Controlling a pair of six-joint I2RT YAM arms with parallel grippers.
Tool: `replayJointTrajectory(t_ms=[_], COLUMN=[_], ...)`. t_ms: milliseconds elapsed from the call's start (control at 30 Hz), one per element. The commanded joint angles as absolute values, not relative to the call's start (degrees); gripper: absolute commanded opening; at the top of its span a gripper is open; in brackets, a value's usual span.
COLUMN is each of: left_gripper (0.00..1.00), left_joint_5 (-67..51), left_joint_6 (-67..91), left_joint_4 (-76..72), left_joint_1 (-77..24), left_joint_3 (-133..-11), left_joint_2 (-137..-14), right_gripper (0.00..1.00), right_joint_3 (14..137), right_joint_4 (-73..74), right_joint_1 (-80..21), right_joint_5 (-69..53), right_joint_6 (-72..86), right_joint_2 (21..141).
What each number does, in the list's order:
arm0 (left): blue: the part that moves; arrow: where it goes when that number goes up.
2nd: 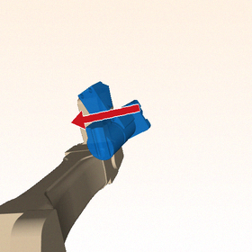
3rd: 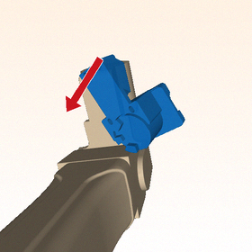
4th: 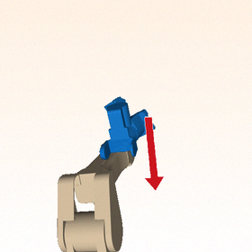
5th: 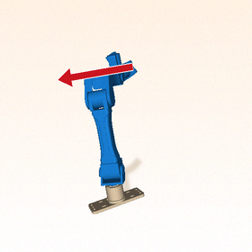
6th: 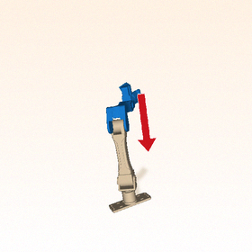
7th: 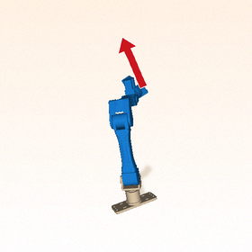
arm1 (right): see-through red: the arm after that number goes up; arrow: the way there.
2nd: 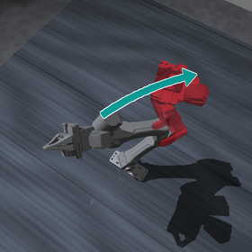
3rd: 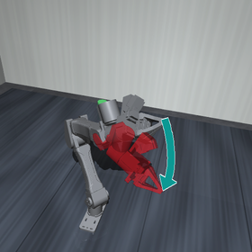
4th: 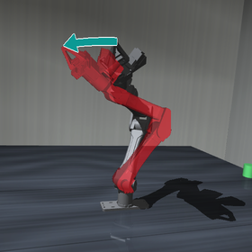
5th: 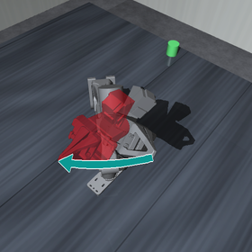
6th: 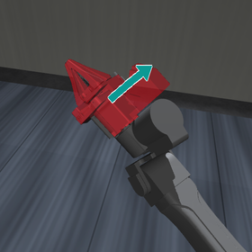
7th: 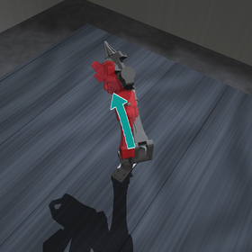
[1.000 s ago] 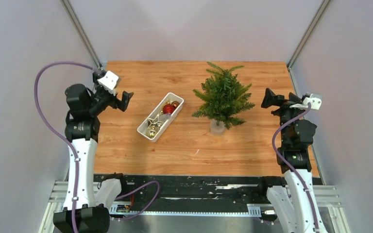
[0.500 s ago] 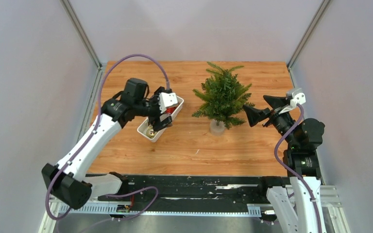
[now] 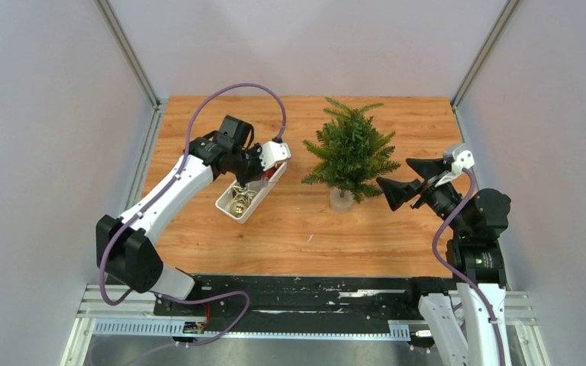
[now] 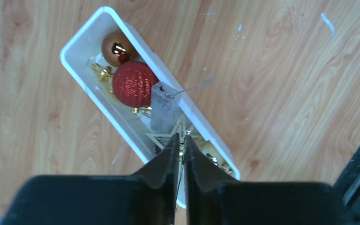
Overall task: Decorate the small christmas tree
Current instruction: Pick up the decoration item from the center of the board.
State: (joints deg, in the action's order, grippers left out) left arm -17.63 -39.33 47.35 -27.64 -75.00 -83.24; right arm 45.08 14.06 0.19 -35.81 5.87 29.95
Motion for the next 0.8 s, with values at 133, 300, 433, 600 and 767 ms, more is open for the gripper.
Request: replayJointTrajectory(t_ms=[133,300,433,600,767], left_gripper=[0.0,0.0,0.0,0.0,0.0], left_joint_5=[-19.1,-13.6,-8.3,-8.5,-18.0], left_joint_6=[-34.9,-31.3,-29.5,-27.5,-23.9], left_joint_4=[48.3,47.4,44.8,46.1,54.4], left_joint_1=[-27.6,-27.7,-27.7,-27.7,-27.7], left_joint_3=[-84.5,-89.4,-92.4,-99.0,-111.5], left_joint_2=[-77.2,-72.2,-68.0,-64.4,-64.7], right_gripper=[1.0,1.0,1.0,1.0,1.0], right_joint_3=[50.2,52.1,53.4,55.4,60.7], right_joint_4=[14.0,14.1,13.9,13.7,13.3], right_joint_1=[0.2,0.2,0.2,0.2,0.2], right_joint_5=[-42.5,-44.7,-46.2,-48.6,-53.8], right_joint_6=[6.8,7.4,8.6,9.7,11.5], right_joint_2=[29.7,29.1,29.3,30.5,32.2])
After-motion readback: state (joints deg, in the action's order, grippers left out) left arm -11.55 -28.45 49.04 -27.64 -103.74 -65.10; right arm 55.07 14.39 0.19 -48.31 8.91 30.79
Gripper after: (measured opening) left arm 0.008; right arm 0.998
